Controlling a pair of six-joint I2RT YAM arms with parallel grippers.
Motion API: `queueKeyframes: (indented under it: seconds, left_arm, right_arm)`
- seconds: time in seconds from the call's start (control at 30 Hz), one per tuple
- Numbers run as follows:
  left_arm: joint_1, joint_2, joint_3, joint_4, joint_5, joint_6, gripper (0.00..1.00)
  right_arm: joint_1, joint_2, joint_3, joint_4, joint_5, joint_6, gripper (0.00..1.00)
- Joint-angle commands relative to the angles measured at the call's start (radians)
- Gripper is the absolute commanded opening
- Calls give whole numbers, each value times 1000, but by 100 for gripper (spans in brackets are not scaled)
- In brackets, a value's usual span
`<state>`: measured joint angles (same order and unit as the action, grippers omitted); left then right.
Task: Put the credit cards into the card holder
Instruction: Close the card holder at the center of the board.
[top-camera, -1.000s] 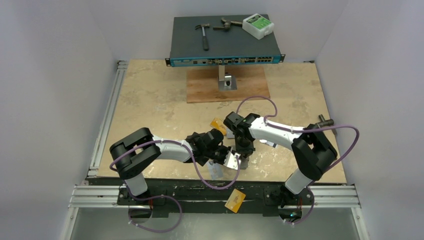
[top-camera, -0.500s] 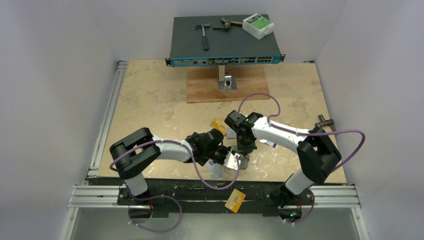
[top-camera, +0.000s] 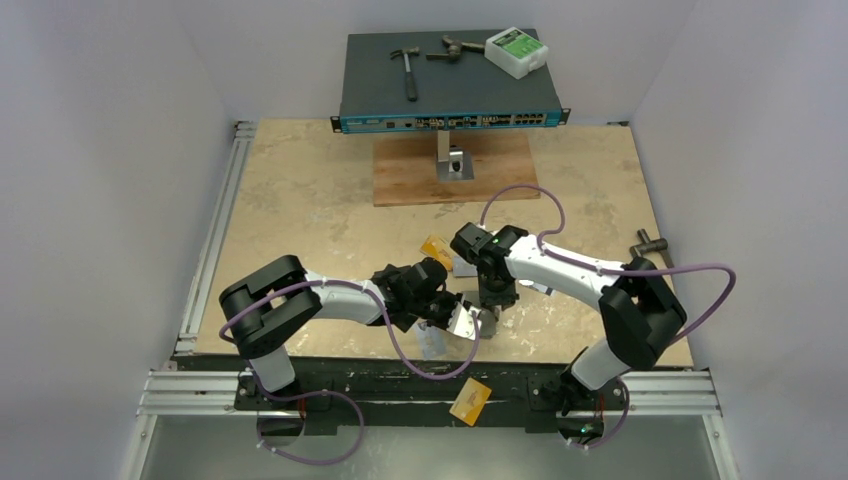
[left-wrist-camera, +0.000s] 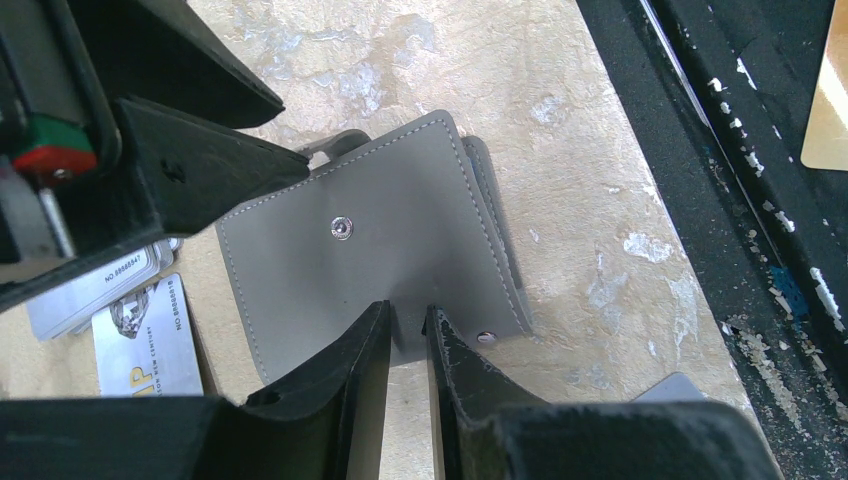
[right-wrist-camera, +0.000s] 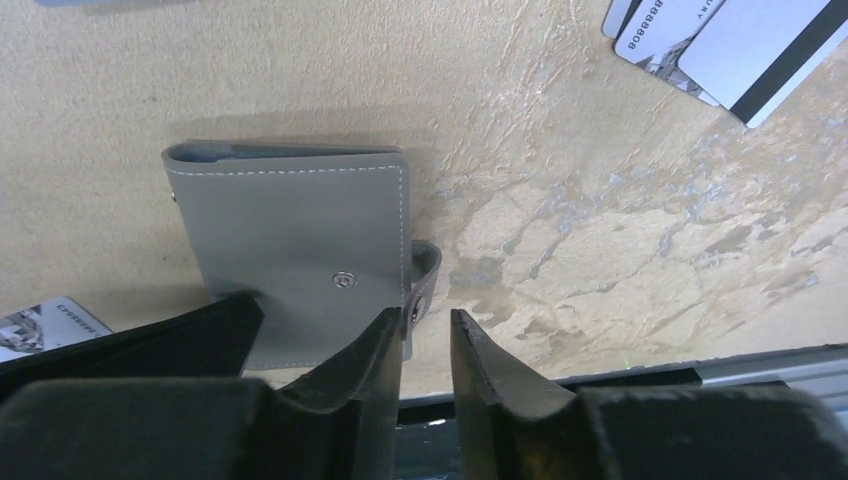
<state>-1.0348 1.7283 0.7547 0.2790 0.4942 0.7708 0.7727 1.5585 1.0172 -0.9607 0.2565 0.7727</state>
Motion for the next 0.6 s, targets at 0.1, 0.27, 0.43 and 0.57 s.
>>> queueKeyframes:
  seconds: [0.1, 0.27, 0.43, 0.57]
  left_arm:
    - [-18, 22, -29, -86, 52, 2, 20]
    - [-18, 22, -29, -87, 53, 4, 20]
    - [-18, 20, -28, -89, 53, 4, 20]
    - [-18, 20, -29, -89, 53, 5, 20]
  right_arm:
    - [50, 38, 55, -22, 45, 18, 25]
    - [58, 50, 78, -24, 46, 16, 27]
    - [63, 56, 75, -25, 56, 20, 29]
    - [63, 54, 64, -40, 68, 34, 26]
